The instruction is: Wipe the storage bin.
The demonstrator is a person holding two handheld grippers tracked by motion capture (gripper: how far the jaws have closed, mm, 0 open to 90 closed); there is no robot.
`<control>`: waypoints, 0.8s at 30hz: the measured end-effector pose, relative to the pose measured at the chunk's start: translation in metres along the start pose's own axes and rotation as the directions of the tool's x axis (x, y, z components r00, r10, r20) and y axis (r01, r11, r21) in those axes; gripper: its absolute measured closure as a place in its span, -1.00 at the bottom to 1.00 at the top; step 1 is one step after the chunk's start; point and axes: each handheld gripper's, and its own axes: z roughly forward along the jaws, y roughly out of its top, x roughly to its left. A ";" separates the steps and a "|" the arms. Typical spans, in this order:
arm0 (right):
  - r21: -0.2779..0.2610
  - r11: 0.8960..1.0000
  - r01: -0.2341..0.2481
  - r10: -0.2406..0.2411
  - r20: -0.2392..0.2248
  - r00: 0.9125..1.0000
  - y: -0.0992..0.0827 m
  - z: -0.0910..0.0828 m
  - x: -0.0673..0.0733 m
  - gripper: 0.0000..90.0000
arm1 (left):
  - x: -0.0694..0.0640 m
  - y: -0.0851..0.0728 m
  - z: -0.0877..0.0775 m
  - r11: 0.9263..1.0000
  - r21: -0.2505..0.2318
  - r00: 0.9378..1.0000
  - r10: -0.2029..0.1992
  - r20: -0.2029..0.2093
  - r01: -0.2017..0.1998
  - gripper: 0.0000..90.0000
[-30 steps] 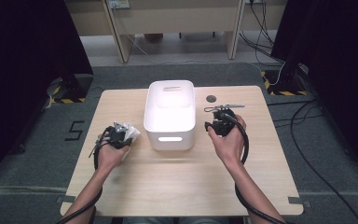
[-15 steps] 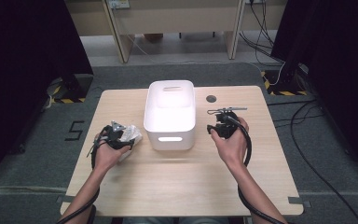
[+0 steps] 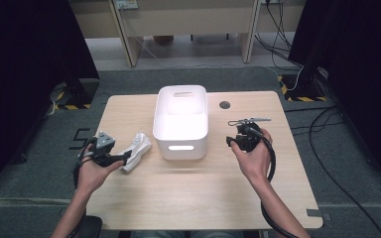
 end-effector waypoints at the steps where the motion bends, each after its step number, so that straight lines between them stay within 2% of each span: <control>1: 0.000 1.000 0.002 -0.002 0.004 1.000 -0.003 -0.002 -0.003 0.30 | 0.004 -0.007 -0.003 1.000 0.013 1.000 0.001 -0.006 -0.001 -0.46; 5: 0.007 1.000 -0.012 0.011 0.021 1.000 -0.014 -0.009 -0.016 0.29 | 0.019 -0.036 -0.012 0.999 0.022 0.999 -0.038 -0.026 0.039 -0.45; 6: 0.007 1.000 -0.012 0.011 0.021 1.000 -0.014 -0.009 -0.016 0.29 | 0.019 -0.036 -0.012 0.999 0.022 0.999 -0.038 -0.026 0.039 -0.44; 7: 0.011 1.000 -0.020 0.020 0.030 0.999 -0.021 -0.014 -0.023 0.28 | 0.025 -0.048 -0.012 0.998 0.008 0.997 -0.066 -0.034 0.066 -0.44; 9: 0.012 0.999 -0.030 0.029 0.040 0.999 -0.026 -0.017 -0.027 0.28 | 0.029 -0.057 -0.011 0.996 -0.001 0.995 -0.085 -0.043 0.085 -0.44; 14: 0.018 0.999 -0.049 0.048 0.055 0.997 -0.041 -0.024 -0.036 0.26 | 0.025 -0.068 -0.005 0.990 -0.058 0.990 -0.129 -0.050 0.126 -0.42; 17: -0.002 0.998 -0.069 0.069 0.057 0.996 -0.051 -0.027 -0.040 0.26 | 0.018 -0.068 -0.001 0.991 -0.081 0.991 -0.112 -0.079 0.106 -0.38; 19: -0.011 0.998 -0.064 0.065 0.064 0.996 -0.054 -0.028 -0.041 0.25 | 0.016 -0.069 -0.002 0.989 -0.109 0.990 -0.109 -0.095 0.098 -0.37; 21: -0.016 0.998 -0.068 0.069 0.064 0.996 -0.056 -0.029 -0.042 0.25 | 0.015 -0.071 -0.002 0.988 -0.121 0.990 -0.110 -0.094 0.098 -0.37; 22: -0.017 0.997 -0.075 0.076 0.069 0.995 -0.057 -0.029 -0.042 0.25 | 0.014 -0.073 -0.003 0.986 -0.131 0.989 -0.114 -0.097 0.100 -0.37; 24: -0.008 0.998 -0.059 0.060 0.079 0.995 -0.060 -0.024 -0.043 0.24 | 0.010 -0.080 -0.003 0.979 -0.171 0.985 -0.130 -0.115 0.109 -0.30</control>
